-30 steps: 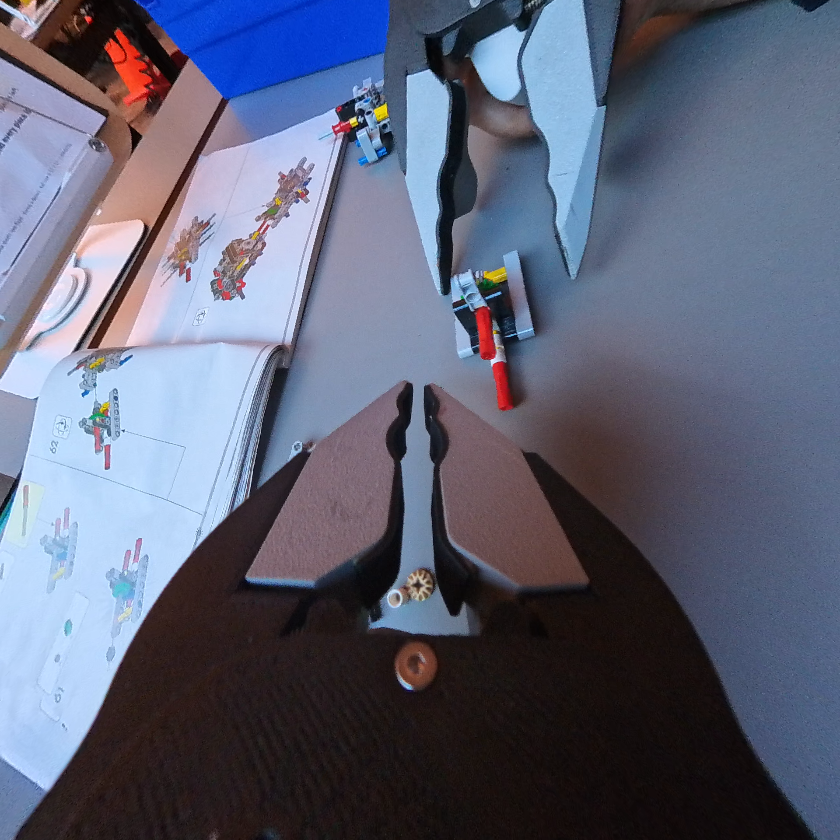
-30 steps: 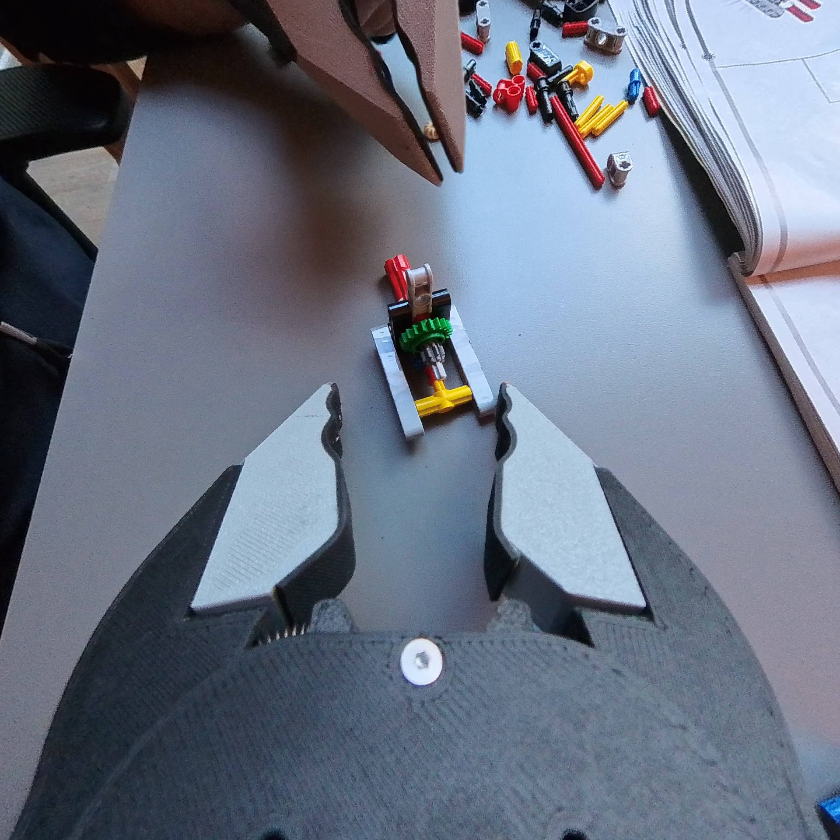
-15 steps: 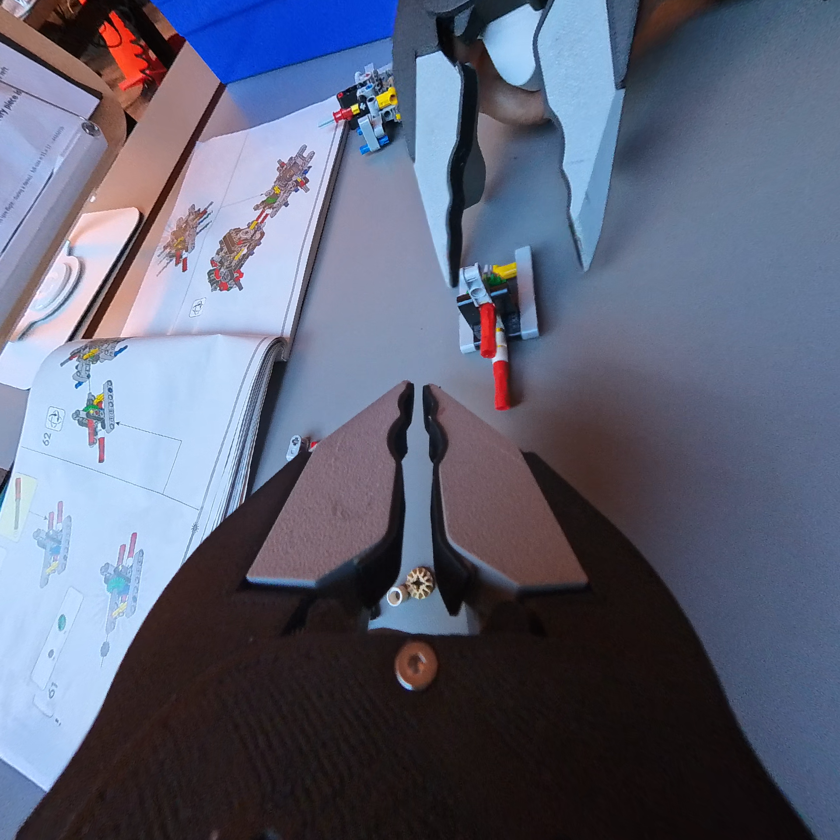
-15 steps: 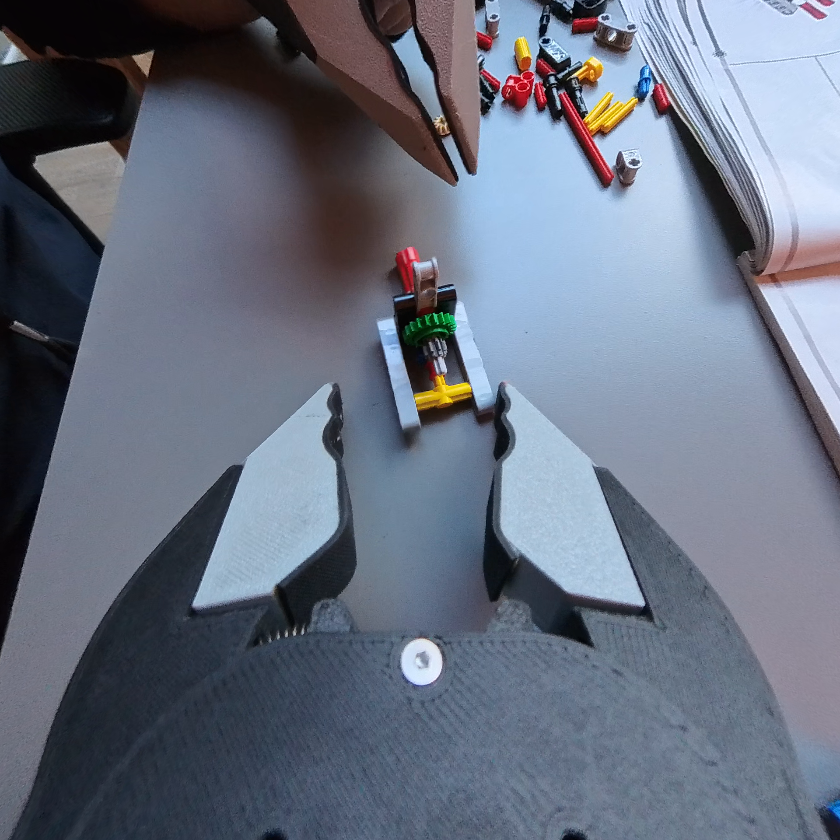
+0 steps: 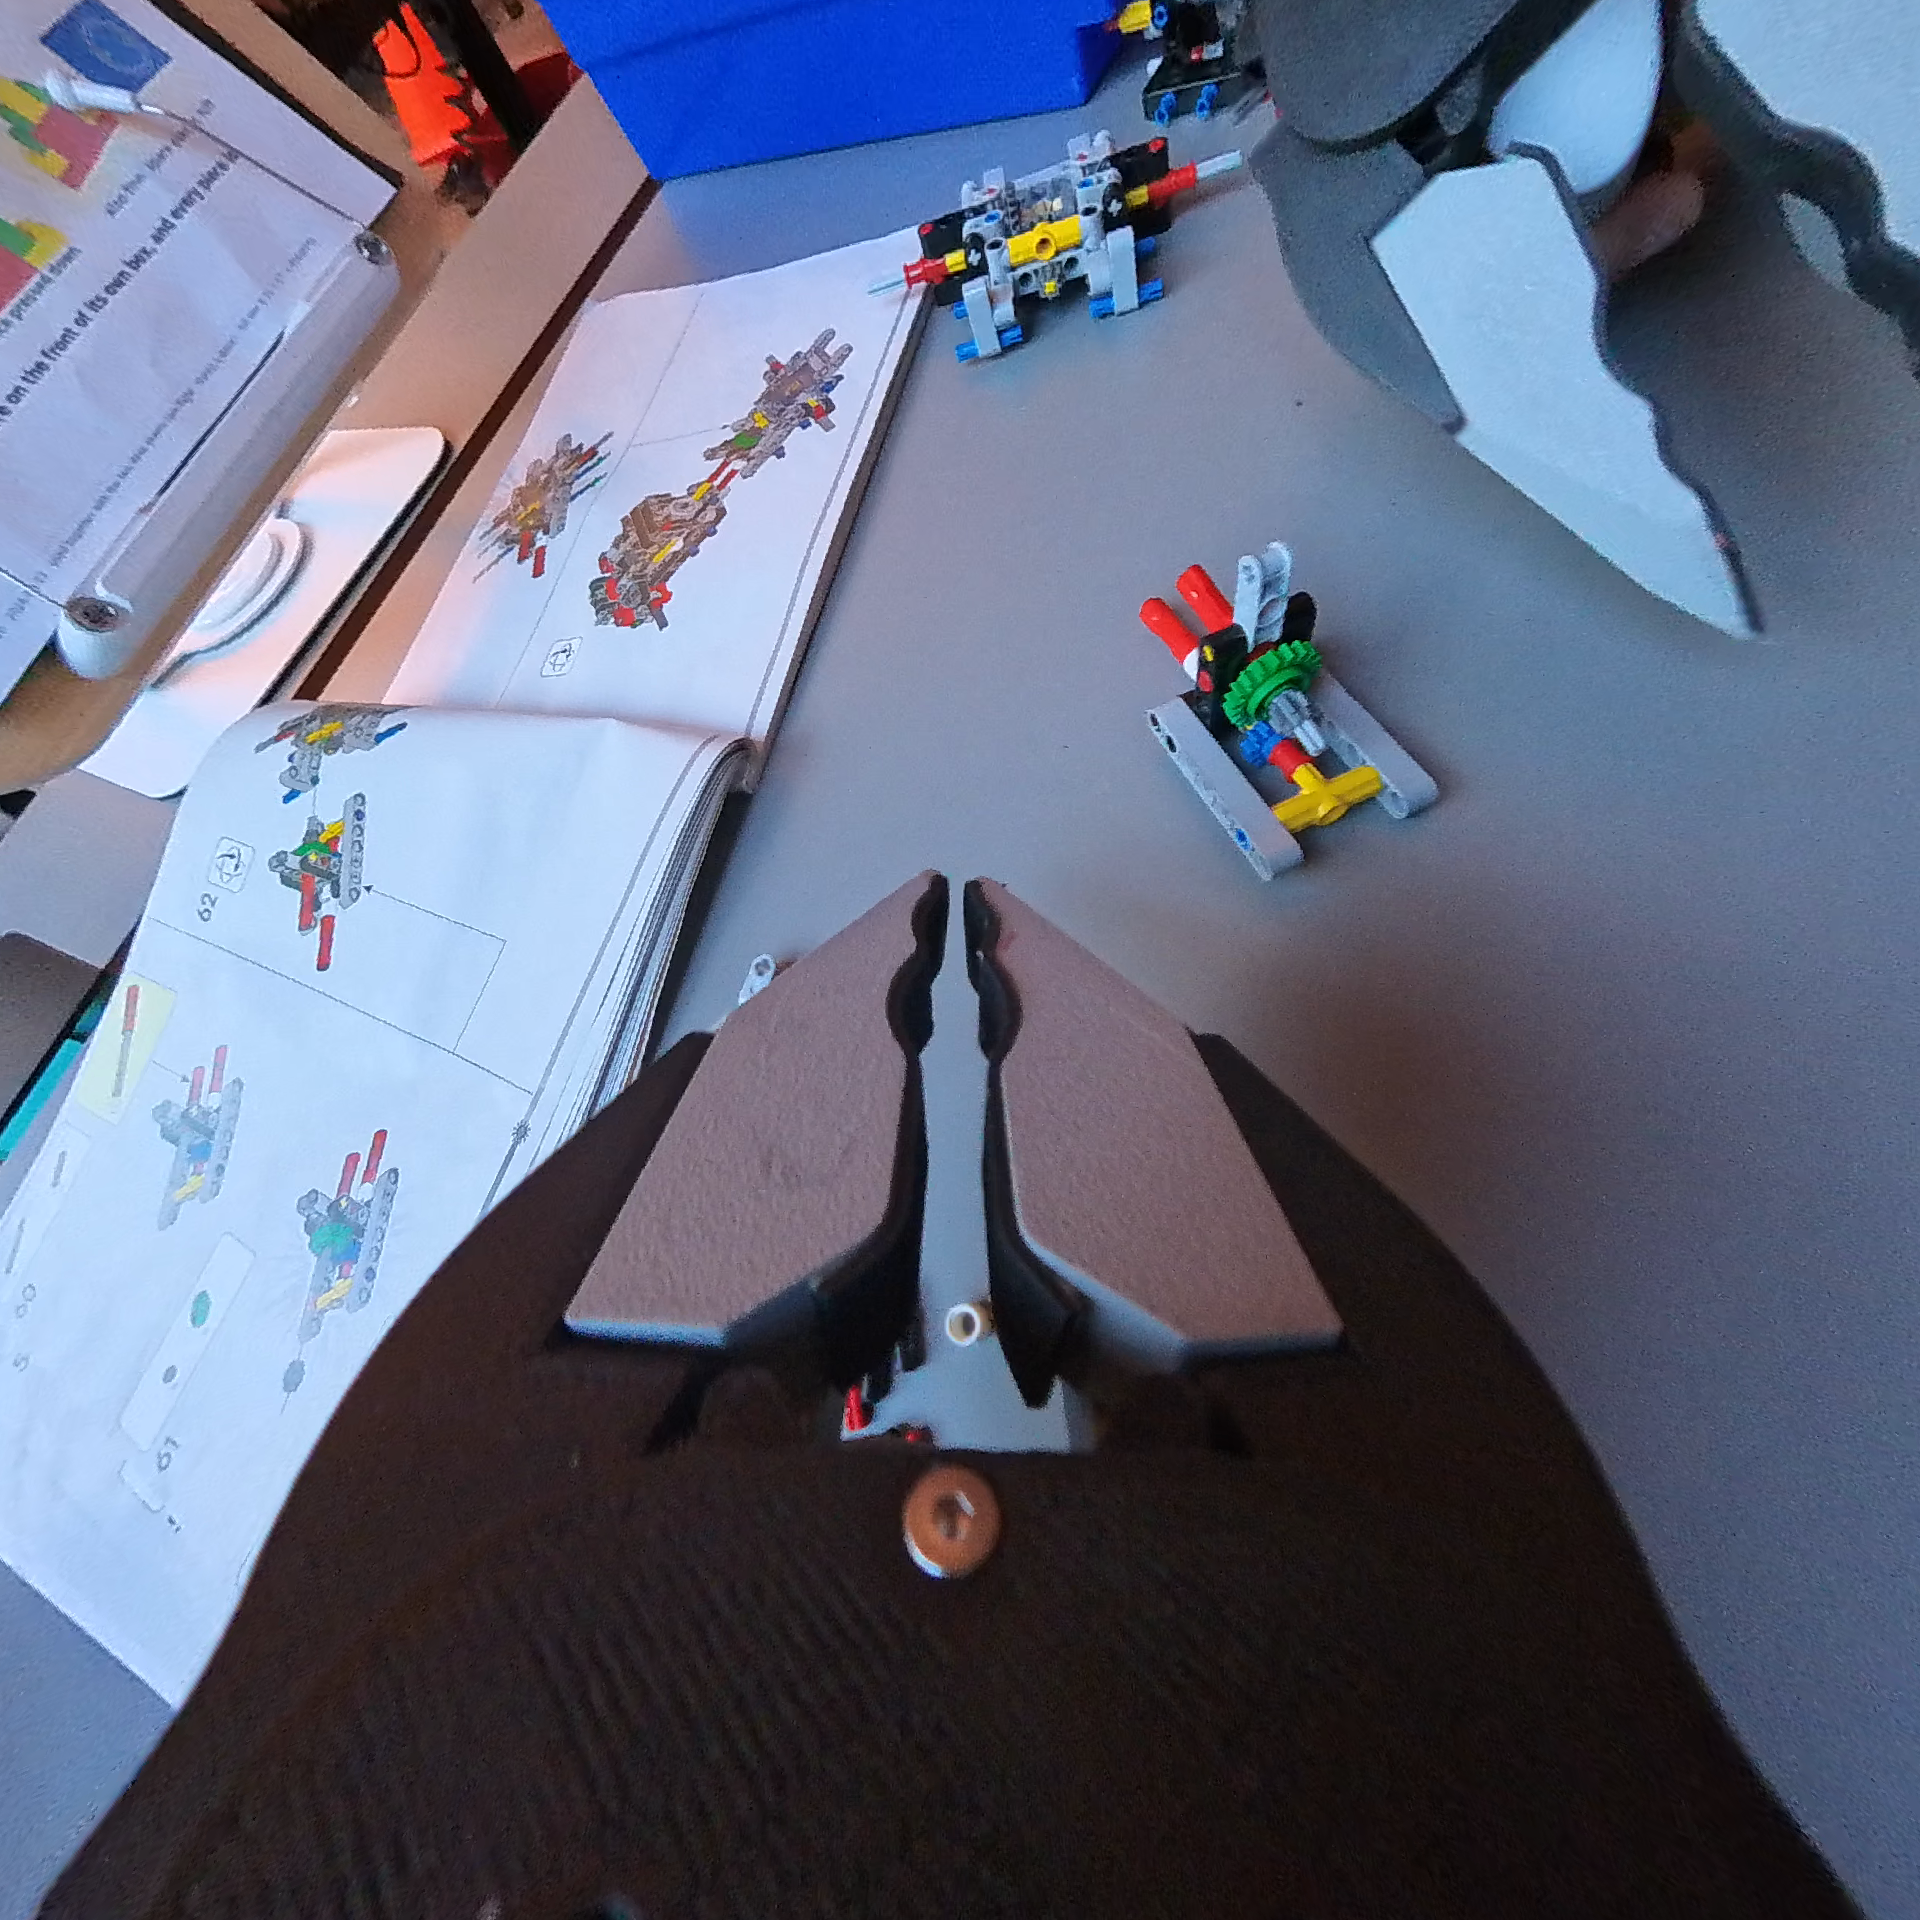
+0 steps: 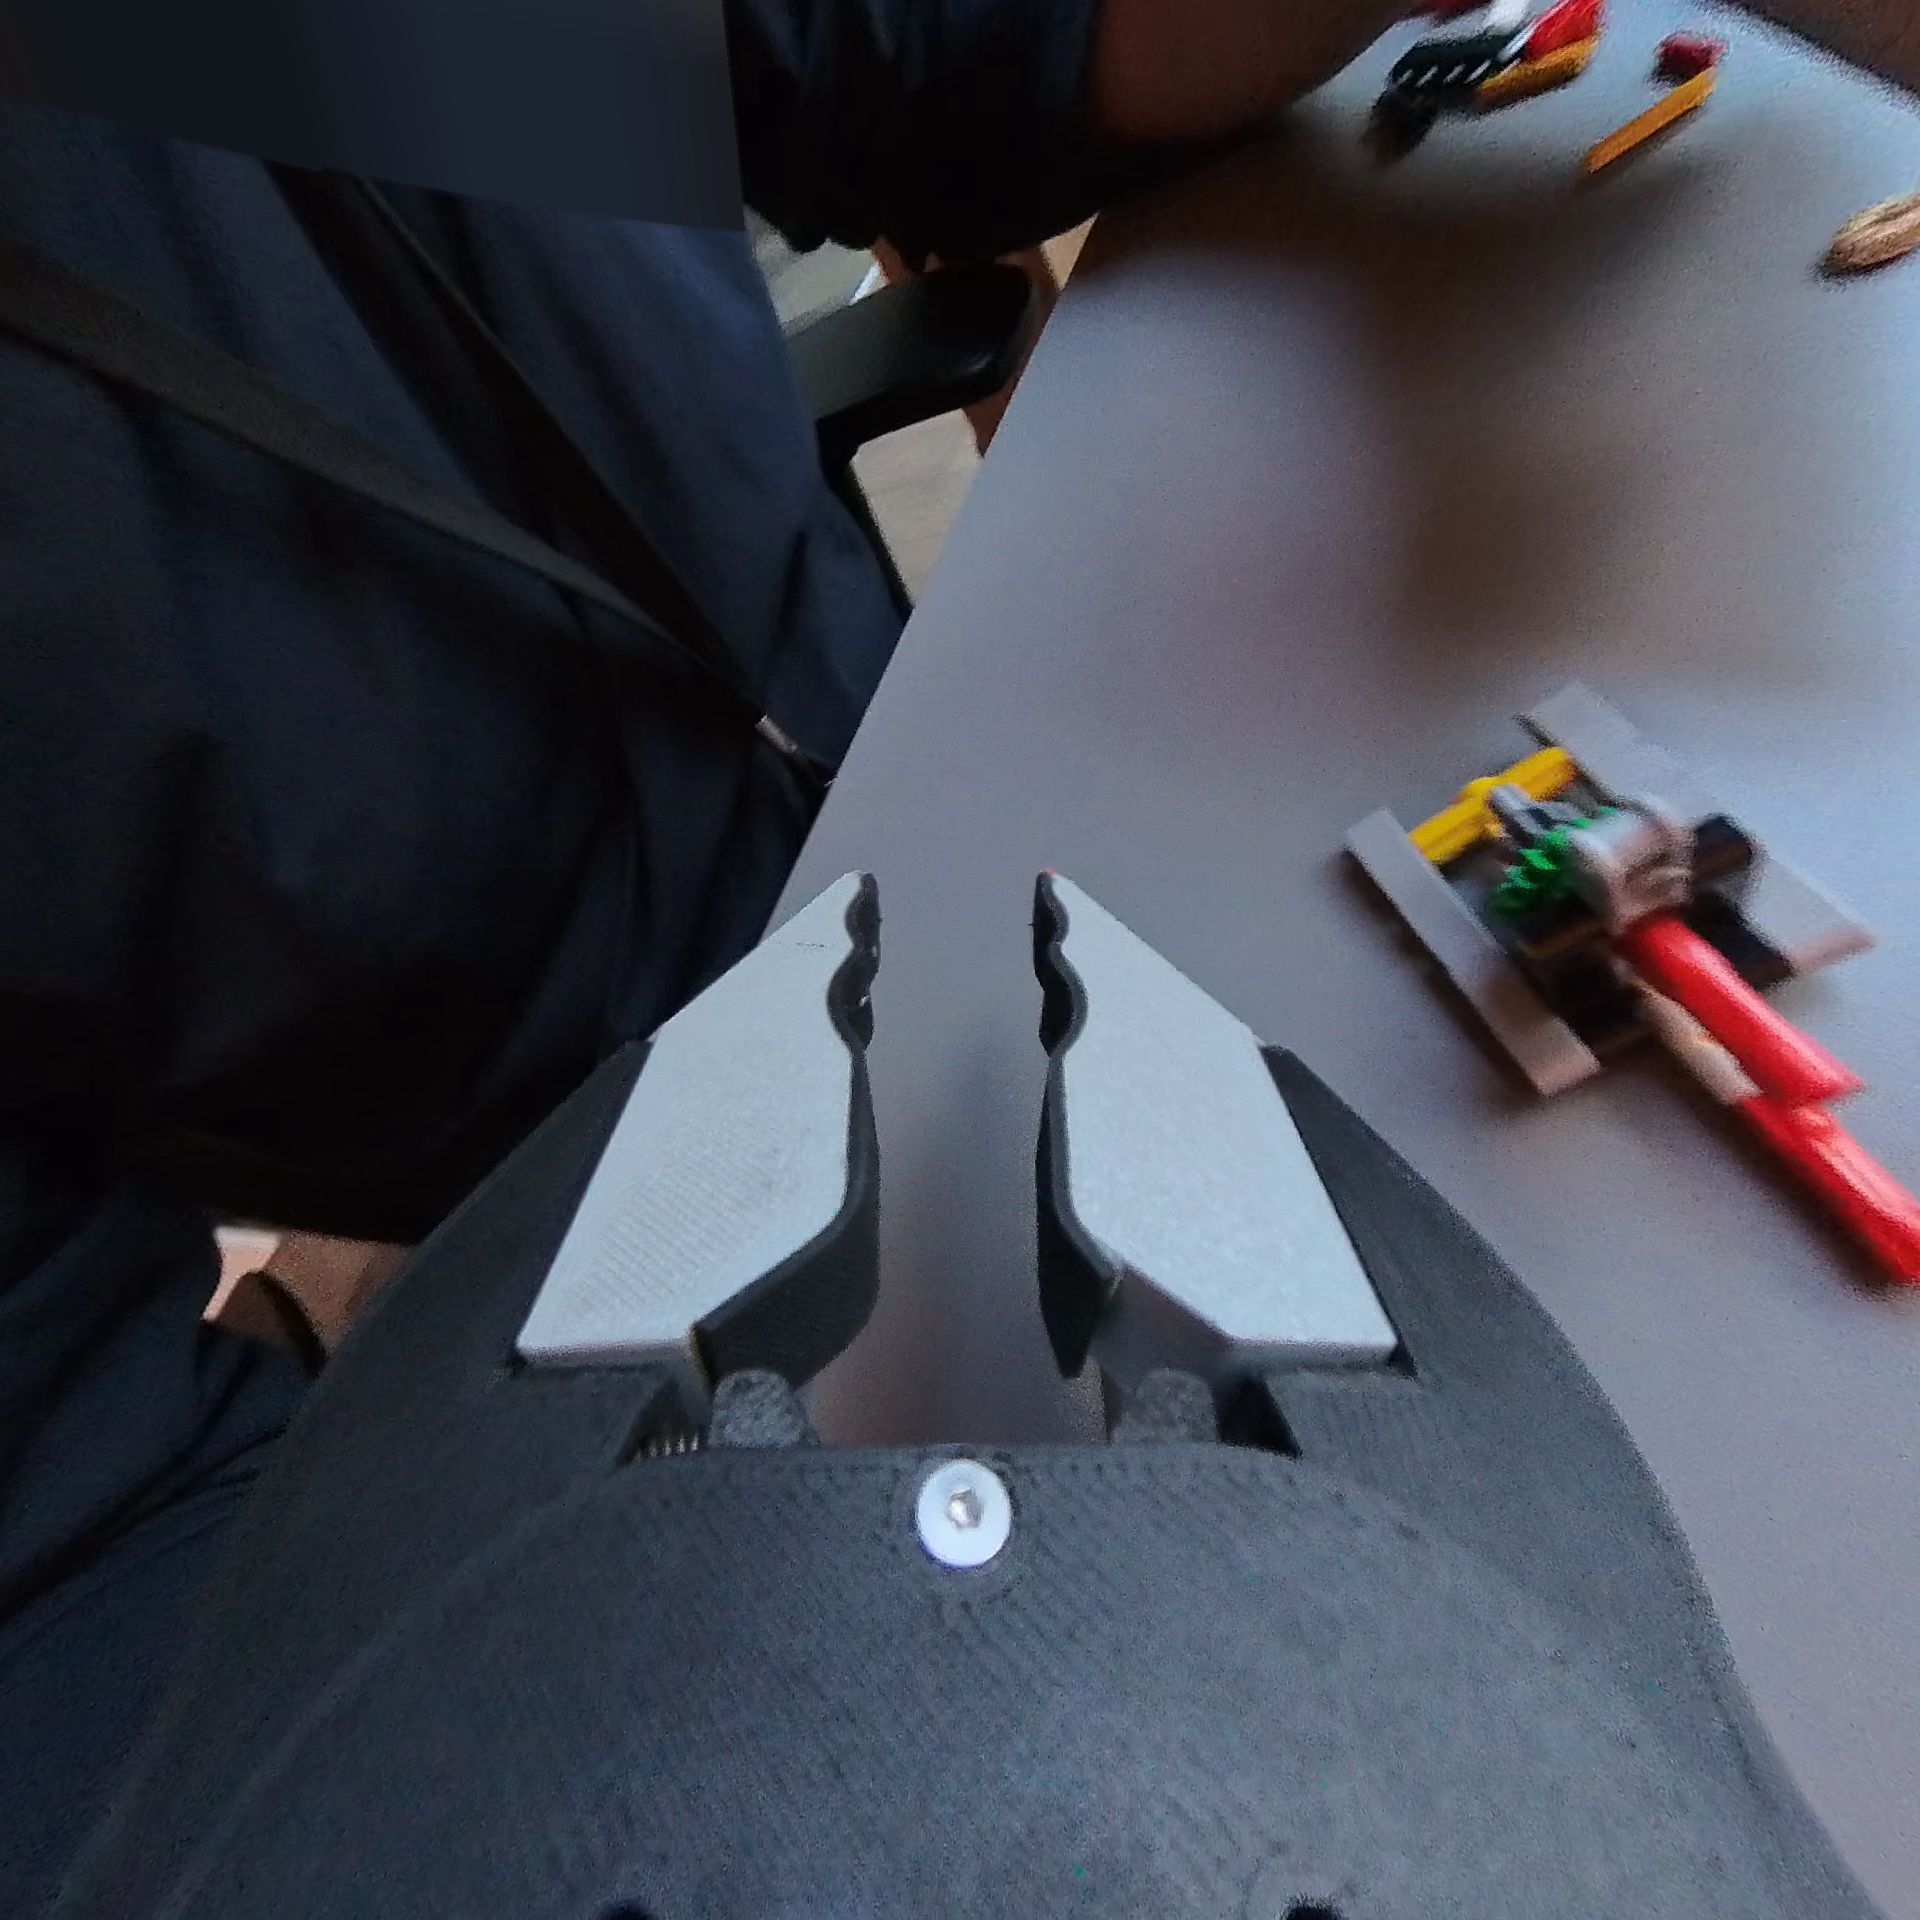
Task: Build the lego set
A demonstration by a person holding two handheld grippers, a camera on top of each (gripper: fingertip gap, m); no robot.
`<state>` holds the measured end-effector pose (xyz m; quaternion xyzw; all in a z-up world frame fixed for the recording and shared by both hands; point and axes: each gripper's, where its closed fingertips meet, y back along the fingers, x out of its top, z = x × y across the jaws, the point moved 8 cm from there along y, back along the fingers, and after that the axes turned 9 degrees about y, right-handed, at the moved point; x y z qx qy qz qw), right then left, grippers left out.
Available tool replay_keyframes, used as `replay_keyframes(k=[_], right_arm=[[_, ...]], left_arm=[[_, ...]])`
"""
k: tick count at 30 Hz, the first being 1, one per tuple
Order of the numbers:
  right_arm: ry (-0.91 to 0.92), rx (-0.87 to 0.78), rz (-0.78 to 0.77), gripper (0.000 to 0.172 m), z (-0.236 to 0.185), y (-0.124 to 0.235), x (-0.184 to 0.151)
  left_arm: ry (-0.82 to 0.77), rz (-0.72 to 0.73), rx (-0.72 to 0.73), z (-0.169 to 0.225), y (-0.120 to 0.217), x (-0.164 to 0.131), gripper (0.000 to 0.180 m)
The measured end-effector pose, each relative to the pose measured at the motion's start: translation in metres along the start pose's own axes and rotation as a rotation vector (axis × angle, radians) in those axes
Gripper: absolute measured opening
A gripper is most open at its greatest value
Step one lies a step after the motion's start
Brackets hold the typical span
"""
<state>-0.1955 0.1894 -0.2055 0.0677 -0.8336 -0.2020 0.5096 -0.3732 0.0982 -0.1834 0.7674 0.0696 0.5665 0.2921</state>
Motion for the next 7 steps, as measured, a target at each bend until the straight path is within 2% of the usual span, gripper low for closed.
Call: replay_keyframes(k=[7], right_arm=[[0.005, -0.219, 0.133, 0.026, 0.015, 0.031, 0.001]], left_arm=[[-0.021, -0.022, -0.009, 0.003, -0.004, -0.002, 0.0]])
